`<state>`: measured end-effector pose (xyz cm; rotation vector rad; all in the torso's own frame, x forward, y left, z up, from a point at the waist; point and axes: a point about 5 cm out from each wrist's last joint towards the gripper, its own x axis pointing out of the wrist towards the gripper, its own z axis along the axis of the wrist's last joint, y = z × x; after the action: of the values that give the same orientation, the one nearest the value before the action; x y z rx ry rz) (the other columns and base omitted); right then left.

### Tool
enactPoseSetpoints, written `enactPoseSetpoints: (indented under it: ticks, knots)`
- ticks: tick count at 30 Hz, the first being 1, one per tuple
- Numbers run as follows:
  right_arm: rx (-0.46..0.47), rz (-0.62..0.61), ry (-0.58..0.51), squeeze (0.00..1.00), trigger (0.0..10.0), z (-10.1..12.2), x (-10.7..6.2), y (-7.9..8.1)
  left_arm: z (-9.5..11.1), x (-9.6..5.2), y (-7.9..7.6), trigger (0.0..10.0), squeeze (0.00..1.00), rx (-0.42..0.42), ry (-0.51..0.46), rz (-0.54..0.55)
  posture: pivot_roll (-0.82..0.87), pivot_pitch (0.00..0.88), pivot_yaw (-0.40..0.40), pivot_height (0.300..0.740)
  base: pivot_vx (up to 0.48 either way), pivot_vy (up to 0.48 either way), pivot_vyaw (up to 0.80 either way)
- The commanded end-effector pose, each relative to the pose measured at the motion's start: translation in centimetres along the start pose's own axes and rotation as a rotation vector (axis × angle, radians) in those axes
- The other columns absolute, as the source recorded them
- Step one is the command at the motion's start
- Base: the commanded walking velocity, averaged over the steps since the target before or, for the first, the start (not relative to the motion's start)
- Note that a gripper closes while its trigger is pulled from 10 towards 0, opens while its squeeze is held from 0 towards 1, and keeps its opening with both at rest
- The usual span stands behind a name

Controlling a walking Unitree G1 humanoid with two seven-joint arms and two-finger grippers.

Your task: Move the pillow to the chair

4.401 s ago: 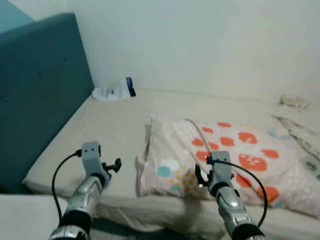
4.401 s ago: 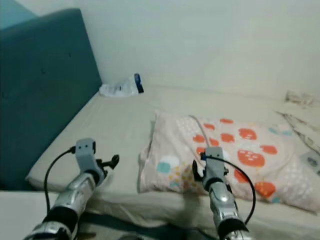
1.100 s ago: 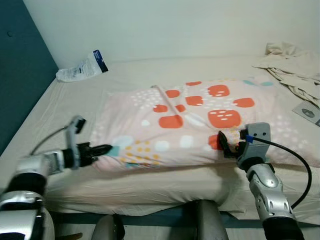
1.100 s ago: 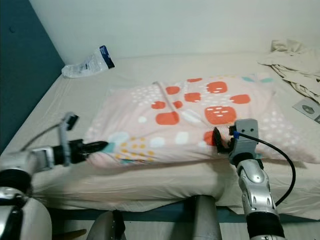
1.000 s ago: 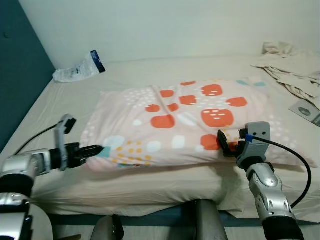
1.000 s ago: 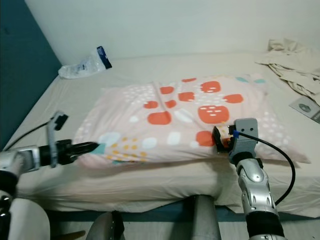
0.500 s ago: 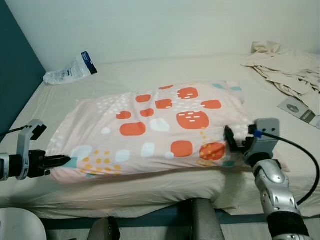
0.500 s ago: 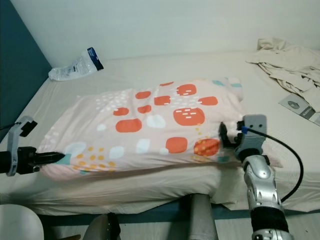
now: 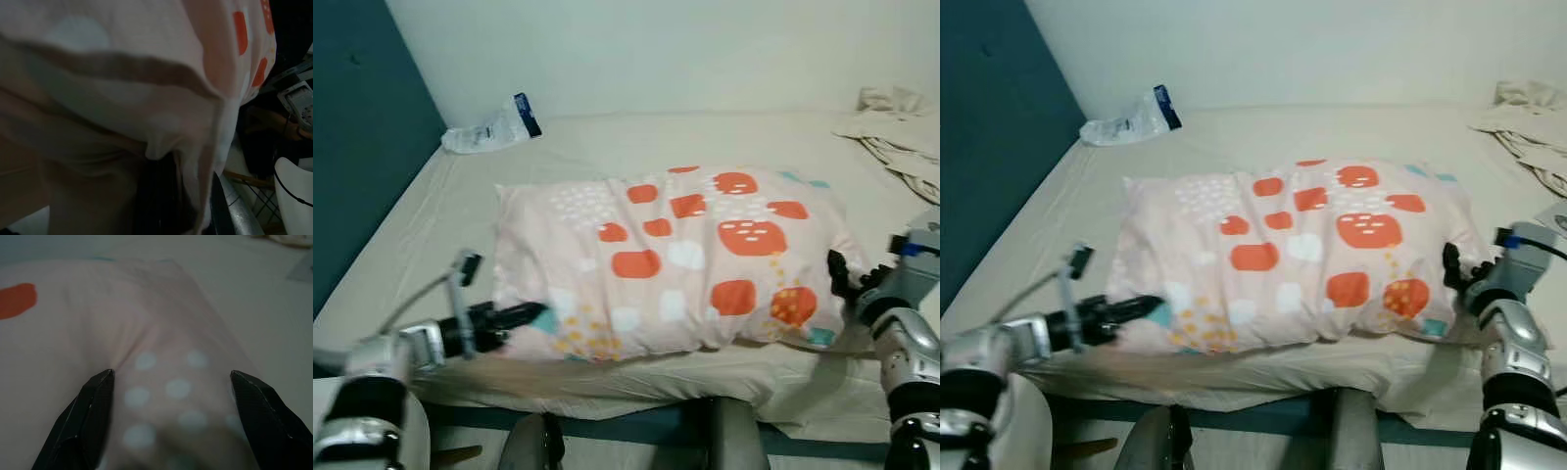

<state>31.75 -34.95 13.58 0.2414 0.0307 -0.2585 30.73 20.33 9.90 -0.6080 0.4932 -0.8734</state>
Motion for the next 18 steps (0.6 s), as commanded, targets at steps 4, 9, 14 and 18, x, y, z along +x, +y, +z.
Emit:
enactPoseSetpoints:
  ticks: [4, 9, 14, 18]
  knots:
    - [0.147, 0.093, 0.074, 1.00, 10.0, -1.5, -0.2, 0.1, -0.9, 1.3, -0.8, 0.0, 0.00, 0.005, 0.024, -0.025, 0.06, 0.172, 0.054, 0.548, 0.000, 0.000, 0.00]
    - [0.116, 0.219, 0.260, 1.00, 10.0, -3.2, -1.0, -0.1, -1.9, 2.2, -2.1, 0.0, 0.00, 0.015, 0.058, -0.043, 0.07, 0.176, 0.051, 0.548, 0.000, 0.000, 0.00]
    - [0.053, 0.196, 0.396, 1.00, 10.0, -4.8, -1.5, -0.4, -2.6, 1.9, -2.2, 0.0, 0.00, 0.015, 0.080, -0.022, 0.07, 0.182, 0.047, 0.548, 0.000, 0.000, 0.00]
    - [-0.013, 0.219, 0.484, 1.00, 10.0, -6.3, -1.3, 1.2, -2.9, 1.8, -2.4, 0.0, 0.00, 0.013, 0.087, -0.022, 0.07, 0.180, 0.051, 0.548, 0.000, 0.000, 0.00]
